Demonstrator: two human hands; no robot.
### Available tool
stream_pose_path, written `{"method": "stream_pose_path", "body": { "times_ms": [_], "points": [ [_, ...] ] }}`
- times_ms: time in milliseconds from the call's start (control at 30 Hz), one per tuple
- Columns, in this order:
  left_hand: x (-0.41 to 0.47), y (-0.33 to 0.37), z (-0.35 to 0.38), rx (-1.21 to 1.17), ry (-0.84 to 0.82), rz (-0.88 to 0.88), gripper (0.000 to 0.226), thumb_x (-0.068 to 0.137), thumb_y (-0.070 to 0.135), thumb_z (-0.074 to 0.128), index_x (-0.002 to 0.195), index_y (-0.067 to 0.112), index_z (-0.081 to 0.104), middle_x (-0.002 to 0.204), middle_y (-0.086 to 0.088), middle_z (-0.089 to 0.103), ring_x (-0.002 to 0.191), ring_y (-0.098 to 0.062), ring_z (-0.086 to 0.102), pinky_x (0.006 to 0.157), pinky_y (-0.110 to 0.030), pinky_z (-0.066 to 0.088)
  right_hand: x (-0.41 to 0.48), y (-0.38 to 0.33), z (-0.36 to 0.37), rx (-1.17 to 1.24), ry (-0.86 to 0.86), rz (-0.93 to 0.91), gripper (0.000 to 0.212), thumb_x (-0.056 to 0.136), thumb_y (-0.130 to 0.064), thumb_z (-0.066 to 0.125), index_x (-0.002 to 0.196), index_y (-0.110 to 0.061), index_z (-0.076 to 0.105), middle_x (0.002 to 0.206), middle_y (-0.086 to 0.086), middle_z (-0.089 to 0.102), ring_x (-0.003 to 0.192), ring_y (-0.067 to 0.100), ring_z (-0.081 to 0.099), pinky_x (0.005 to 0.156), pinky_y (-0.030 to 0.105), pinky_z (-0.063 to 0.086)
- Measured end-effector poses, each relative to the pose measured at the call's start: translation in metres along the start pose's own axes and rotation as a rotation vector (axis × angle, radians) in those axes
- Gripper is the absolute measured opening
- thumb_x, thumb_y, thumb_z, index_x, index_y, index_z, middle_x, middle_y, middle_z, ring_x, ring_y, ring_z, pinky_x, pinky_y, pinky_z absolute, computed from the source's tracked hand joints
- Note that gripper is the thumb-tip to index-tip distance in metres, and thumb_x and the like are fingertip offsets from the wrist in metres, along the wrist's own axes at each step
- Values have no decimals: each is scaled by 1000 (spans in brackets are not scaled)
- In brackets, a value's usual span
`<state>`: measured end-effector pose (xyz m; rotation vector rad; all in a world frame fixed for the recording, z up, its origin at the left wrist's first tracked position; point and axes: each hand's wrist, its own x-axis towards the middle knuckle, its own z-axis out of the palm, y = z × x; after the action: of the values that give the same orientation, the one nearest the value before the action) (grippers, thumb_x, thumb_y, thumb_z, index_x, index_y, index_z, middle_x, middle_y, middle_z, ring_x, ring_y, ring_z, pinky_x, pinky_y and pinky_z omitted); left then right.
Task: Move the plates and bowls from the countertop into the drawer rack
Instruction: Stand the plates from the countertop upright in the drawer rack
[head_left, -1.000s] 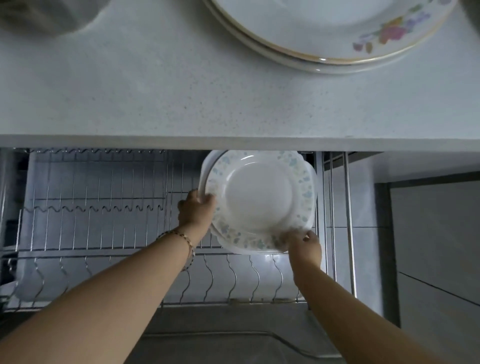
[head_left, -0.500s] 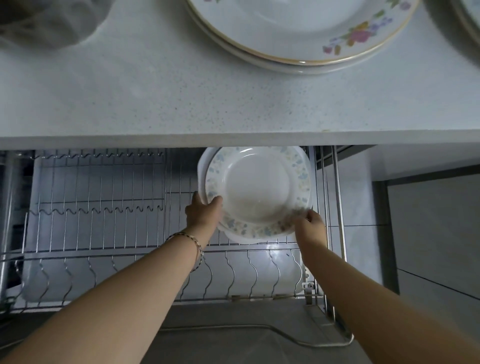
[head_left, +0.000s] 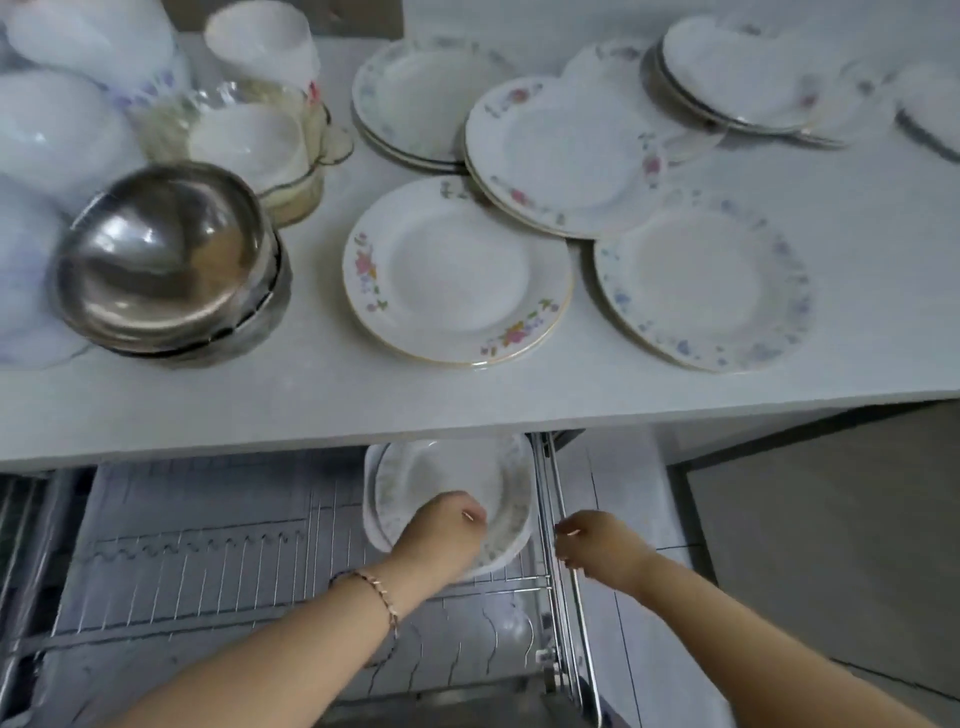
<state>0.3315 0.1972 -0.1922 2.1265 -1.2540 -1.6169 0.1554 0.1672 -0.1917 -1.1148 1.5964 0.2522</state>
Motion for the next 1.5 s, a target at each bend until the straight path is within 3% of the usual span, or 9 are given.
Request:
{"method": "stream_pose_path", "body": {
  "times_ms": [267,367,500,600,700,800,900,1033,1500],
  "points": [
    [-6,171,2,-360,102,81,35,82,15,51,115,7,58,94,-7,62,105,-33,64,94,-41,51,-69,-44,-177,-25,403,-283,22,89,-9,49,106,-10,65,76,4,65,69,20,61,61,23,47],
    [18,203,11,-437,188,57,26,85,11,51,111,8,54,96,-9,56,92,-29,62,76,-30,48,-56,-56,-227,-58,535,-295,27,88,-11,48,106,-12,67,97,10,69,91,29,66,84,35,53],
    [55,241,6,-532,412,-7,20,84,11,52,101,2,58,88,-10,57,66,-16,52,47,-20,37,-1,-80,-273,40,452,-275,21,83,-8,47,85,-8,68,80,11,67,84,30,66,91,45,53],
    [89,259,-12,-714,566,-101,27,83,10,55,106,-4,58,113,-23,63,97,-26,63,76,-30,49,41,-115,-290,225,339,-296,21,85,-6,52,68,-3,63,67,13,60,60,24,66,71,32,62],
    [105,268,-37,-847,619,-173,19,83,7,55,103,4,57,127,-28,57,110,-32,61,97,-44,48,61,-153,-292,467,165,-324,4,89,-11,59,89,-8,57,63,8,52,44,13,53,36,15,49],
    [120,265,-61,-902,698,-217,43,83,2,55,126,-6,51,122,-25,60,110,-36,61,95,-45,52,76,-172,-289,619,53,-349,18,89,-7,59,107,-9,59,73,7,59,55,12,56,56,23,56],
    [126,260,-74,-997,678,-218,44,82,-12,52,126,-3,52,102,-20,64,87,-27,63,72,-39,56,83,-174,-288,658,23,-350,32,90,0,56,122,-2,55,98,14,61,65,16,58,74,32,56],
    [126,251,-76,-1044,612,-150,51,80,-16,55,127,0,50,127,-20,58,111,-32,59,77,-37,54,82,-169,-283,705,64,-382,34,89,6,54,122,5,55,101,16,59,63,17,57,49,21,57],
    [-40,153,-58,-968,308,-125,52,67,-25,66,108,6,54,96,-14,66,77,-22,65,47,-21,57,-59,-92,-185,591,143,-491,24,88,10,51,107,-5,57,97,9,61,74,15,61,49,11,55]
  ]
}}
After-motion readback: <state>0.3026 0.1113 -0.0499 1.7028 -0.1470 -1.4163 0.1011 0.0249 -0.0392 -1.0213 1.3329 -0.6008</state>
